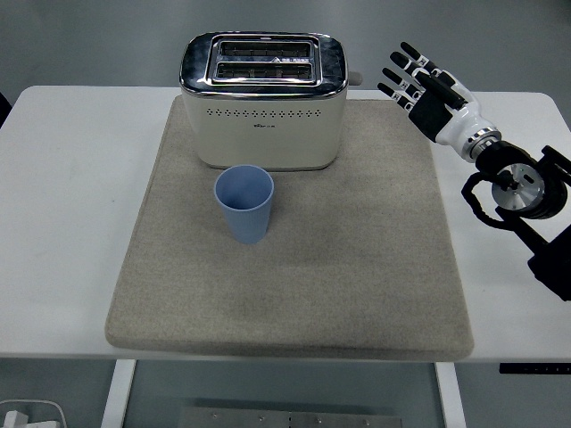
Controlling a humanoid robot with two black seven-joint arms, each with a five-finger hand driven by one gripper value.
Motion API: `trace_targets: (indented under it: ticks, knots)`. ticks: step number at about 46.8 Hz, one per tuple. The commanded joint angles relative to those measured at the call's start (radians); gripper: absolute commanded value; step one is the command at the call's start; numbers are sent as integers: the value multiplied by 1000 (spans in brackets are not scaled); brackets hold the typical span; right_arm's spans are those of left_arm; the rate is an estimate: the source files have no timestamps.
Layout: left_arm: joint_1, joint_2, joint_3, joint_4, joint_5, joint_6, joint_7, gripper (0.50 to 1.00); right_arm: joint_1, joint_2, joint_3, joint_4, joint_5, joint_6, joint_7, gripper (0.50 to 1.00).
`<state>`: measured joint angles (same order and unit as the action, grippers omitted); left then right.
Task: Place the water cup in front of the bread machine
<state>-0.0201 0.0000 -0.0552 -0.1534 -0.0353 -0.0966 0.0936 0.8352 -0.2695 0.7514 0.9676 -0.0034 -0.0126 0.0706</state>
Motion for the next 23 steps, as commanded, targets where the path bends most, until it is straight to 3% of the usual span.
trace_targets:
  ticks: [1, 7, 23]
  knots:
    - [0, 0, 0, 0, 0, 0, 0, 1000, 2, 18, 2, -4, 0, -46, 11, 923]
    - [0, 0, 0, 0, 0, 0, 0, 1000, 1, 45, 37, -7, -1, -93, 57, 924]
    - [0, 0, 0, 0, 0, 0, 0, 1000, 16, 104, 60, -92, -12, -67, 66, 924]
